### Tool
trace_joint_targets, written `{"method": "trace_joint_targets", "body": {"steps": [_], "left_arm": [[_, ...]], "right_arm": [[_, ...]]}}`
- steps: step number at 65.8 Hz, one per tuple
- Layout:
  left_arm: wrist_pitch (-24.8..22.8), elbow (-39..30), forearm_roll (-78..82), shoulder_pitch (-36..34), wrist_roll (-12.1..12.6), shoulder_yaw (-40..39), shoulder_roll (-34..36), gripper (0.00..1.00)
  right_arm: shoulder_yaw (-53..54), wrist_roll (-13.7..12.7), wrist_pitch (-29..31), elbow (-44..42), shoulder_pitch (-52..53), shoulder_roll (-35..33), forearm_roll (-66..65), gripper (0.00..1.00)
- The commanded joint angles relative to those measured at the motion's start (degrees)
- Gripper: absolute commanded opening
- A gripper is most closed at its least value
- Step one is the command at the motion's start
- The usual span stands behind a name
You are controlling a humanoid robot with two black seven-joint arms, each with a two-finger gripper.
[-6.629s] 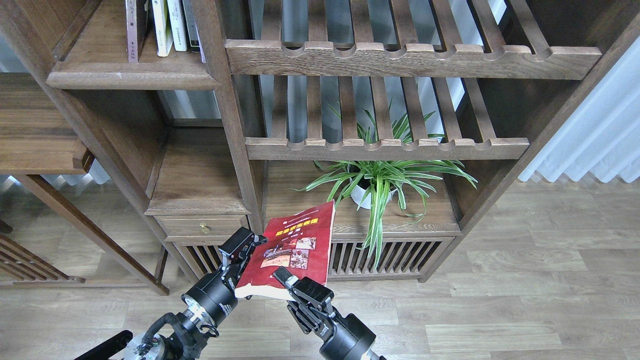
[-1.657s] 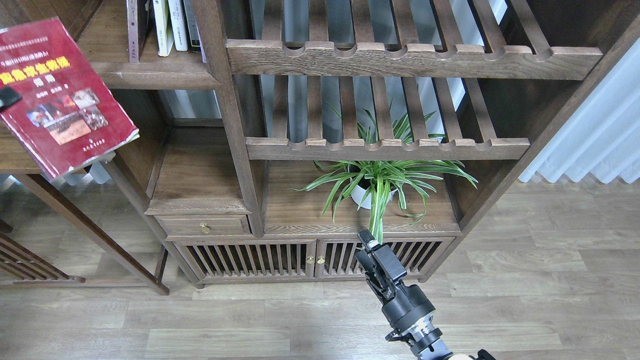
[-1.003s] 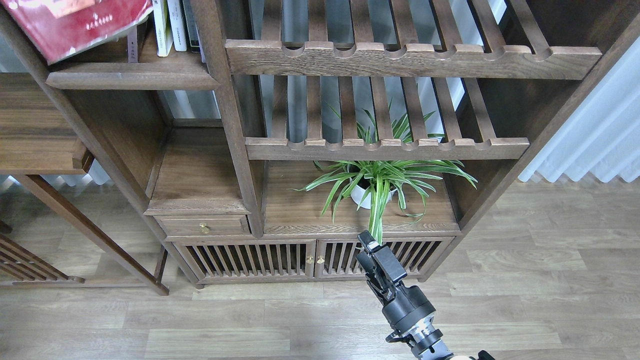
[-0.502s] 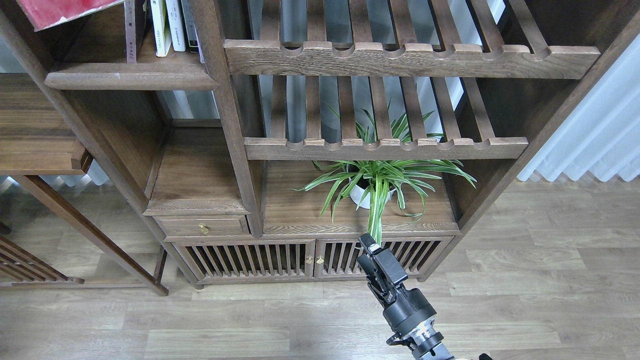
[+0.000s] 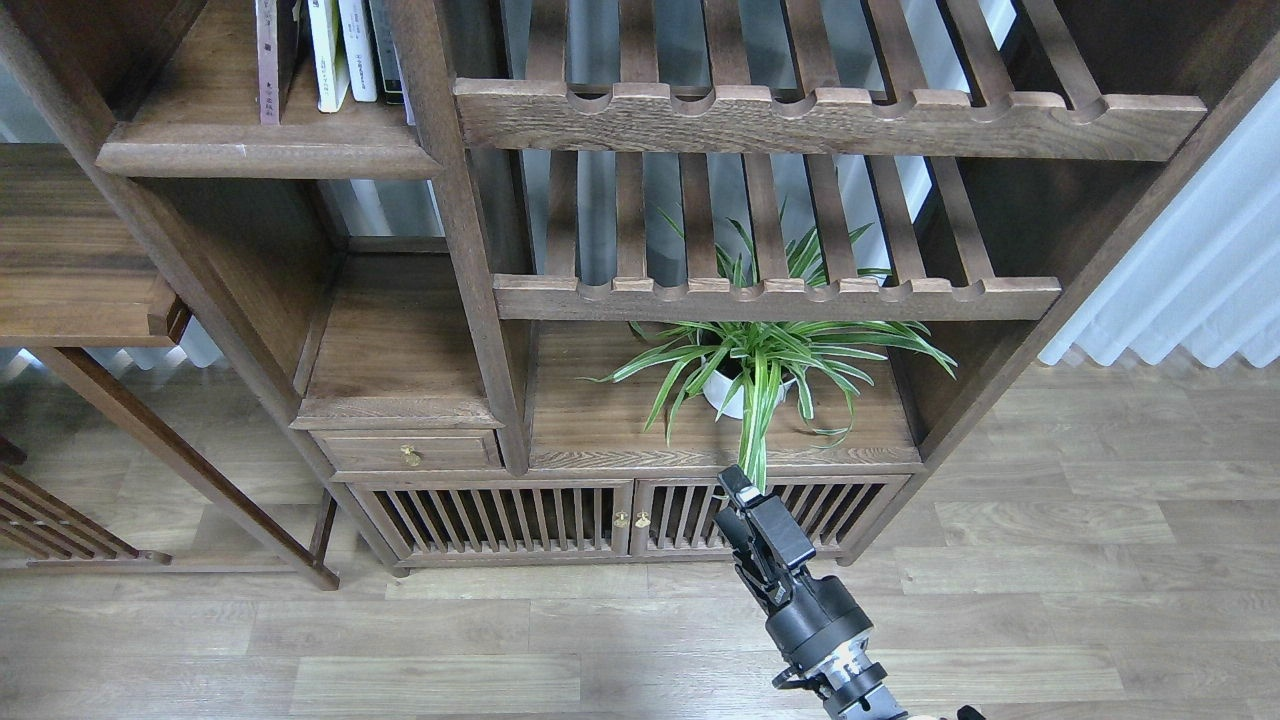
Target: Organize books on shelf
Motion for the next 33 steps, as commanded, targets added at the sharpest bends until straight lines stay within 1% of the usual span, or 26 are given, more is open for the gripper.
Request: {"method": "trace_joint_targets", "body": {"steps": [1,16,23,33], "left_arm": [[0.01,2.61,3.06,-0.96,-0.05,-1.06,-3.52,0.03],[0.01,2.97,7.81,-1.58,0.56,-1.59,-3.79,0.04],[0.01,3.14,10.44,-1.66,0.56,-3.17,-4.14,0.03],[0.01,5.43,17.30,-2.72,0.47,-7.04,-5.64,0.03]], "right_arm": [[-0.07,0.00,0.00,0.00,0.11,0.00,0.14,0.98],[-0.42,0.09,0.00,0.09,0.55,0.00,0.40,0.98],[-0.68,0.09,0.00,0.09,1.60,0.00,0.49,0.98],[-1.12,0.09,0.00,0.18,4.24,0.00,0.58,0.98]]}}
